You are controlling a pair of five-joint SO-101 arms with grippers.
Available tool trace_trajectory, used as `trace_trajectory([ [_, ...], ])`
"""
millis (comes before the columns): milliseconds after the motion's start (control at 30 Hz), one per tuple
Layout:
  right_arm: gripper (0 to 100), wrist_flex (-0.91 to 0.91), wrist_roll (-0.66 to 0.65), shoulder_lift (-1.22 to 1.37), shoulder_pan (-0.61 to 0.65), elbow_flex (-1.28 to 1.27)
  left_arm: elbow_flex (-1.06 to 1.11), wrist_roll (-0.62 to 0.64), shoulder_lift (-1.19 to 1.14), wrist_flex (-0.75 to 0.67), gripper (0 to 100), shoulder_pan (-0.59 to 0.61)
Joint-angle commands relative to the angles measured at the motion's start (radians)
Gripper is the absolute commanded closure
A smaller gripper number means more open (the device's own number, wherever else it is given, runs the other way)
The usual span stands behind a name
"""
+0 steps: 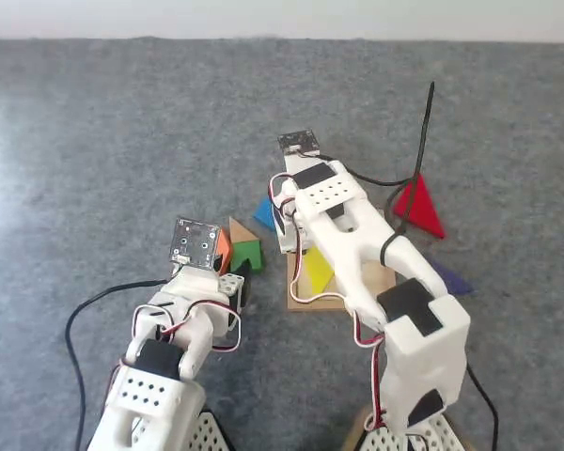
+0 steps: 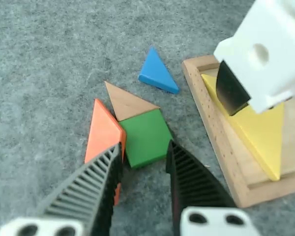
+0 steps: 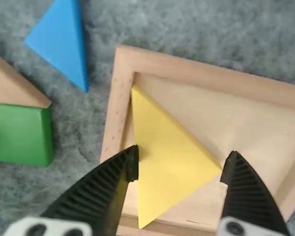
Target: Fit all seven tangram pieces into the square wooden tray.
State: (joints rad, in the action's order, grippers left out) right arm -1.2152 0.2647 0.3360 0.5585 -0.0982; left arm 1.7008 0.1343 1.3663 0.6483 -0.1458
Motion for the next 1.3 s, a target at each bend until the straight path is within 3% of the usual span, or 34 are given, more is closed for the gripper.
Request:
trace_trajectory([
  [0,72.3,-0.010,-0.009,-0.117,0.015,-0.009,-0.012,0.006,0.014,0.002,85,0.000],
  [333,72.4,-0.010,-0.072,-0.363,-0.082,-0.118,-0.012,0.006,0.014,0.002,85,0.000],
  [567,73.1,0.090,0.012,-0.515,-0.283,-0.371,-0.012,0.006,0.014,0.002,85,0.000],
  [700,90.9,0.177,-0.009,-0.470,-0.340,-0.411,-0.012,0.006,0.014,0.002,85,0.000],
  [800,97.2,0.232,-0.164,-0.427,-0.328,-0.410,-0.012,0.006,0.014,0.002,85,0.000],
  [1267,95.8,0.285,-0.170,-0.325,-0.246,-0.411,-0.012,0.006,0.014,0.002,85,0.000],
])
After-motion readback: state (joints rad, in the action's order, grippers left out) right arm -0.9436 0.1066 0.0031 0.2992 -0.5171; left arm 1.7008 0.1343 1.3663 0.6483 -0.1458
